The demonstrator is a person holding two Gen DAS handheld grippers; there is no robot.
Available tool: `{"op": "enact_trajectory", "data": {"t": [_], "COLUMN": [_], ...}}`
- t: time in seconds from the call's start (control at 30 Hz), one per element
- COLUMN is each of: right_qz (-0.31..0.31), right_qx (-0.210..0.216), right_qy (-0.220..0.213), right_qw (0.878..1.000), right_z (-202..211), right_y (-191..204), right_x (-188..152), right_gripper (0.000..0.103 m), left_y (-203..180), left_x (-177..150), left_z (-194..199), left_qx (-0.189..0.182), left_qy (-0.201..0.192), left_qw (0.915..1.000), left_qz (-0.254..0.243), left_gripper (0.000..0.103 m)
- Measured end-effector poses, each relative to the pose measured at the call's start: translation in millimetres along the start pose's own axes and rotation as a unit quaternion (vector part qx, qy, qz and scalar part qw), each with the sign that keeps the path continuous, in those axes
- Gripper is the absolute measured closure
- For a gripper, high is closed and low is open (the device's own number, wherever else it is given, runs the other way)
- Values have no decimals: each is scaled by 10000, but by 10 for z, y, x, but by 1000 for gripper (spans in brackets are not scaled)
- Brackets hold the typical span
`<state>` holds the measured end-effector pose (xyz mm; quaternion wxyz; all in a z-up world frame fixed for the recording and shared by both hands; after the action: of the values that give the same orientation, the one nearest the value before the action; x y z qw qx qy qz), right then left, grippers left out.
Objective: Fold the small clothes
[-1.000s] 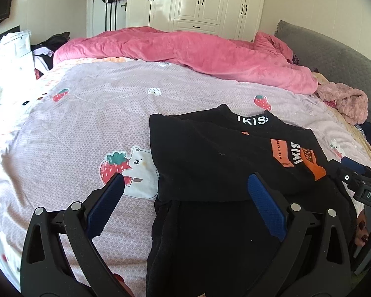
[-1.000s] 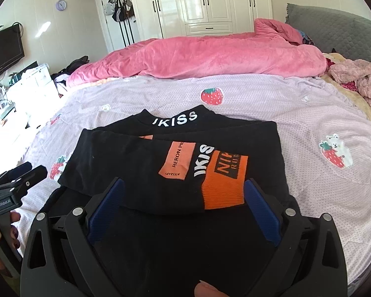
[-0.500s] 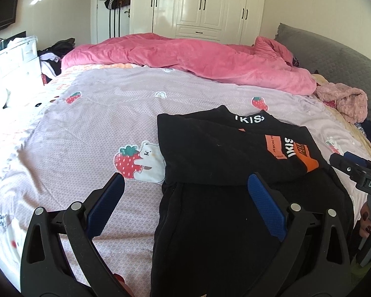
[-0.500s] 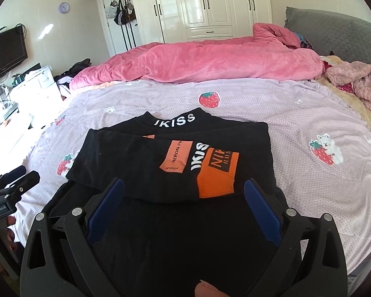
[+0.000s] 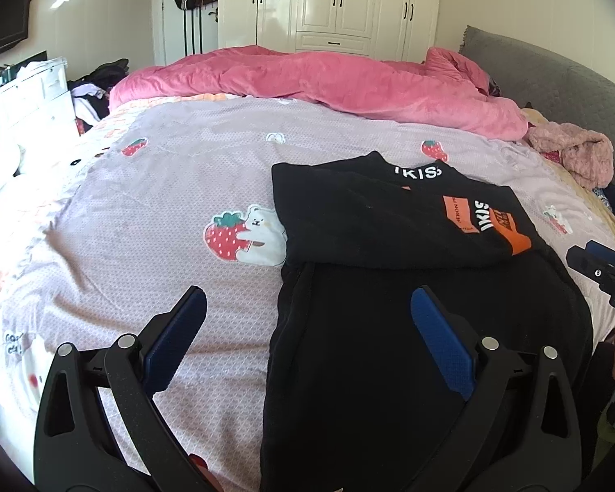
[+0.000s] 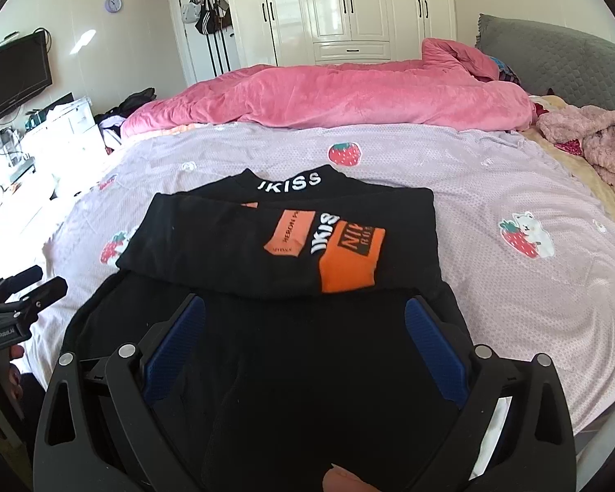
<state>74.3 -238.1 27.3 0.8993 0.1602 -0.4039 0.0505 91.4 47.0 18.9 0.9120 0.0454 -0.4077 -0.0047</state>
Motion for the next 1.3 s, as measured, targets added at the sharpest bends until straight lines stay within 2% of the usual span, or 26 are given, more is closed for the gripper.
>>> {"op": "enact_trajectory", "data": {"t": [0.5,0.87,1.07,1.23,1.3], "right_qz": [-44,-102,-86,-221,-289], "right_qx": [-316,-500,-716,-726,-718], "right_qy": [275,658,861,1051,1168], "right_qw": [9991,9965,9937,9916,9901], "right_z": [210,368,459,513,501], "right_y": [-271,-469,-574,-704,-735], "right_x": [-375,-769,-964,-1120,-1187], "right_gripper": [6,6,6,6,6], "left_y": [92,269,369,431,418], "left_x": [-299,-626,-792,-955,-990], "left_z": [28,11,-5,9,6], "left_qx": [172,219,160,-94,-134], "left_qy": [284,678,875,979,1004], "left_qw": [9993,9974,9960,9947,9944], "left_qz": [-144,-86,76,307,288], "left_gripper": [9,9,9,9,13]}}
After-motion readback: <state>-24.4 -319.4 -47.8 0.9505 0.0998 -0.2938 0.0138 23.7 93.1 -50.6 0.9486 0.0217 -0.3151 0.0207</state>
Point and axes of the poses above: each gripper's, at about its wrist camera, not at the fingertips, and z roughly against the way its jaws point, y to its left, x to its top, the point moved 1 cm from there along -z, roughly the way its jaws point, and after that the axes turned 11 degrees about x, right-handed, at the moved point
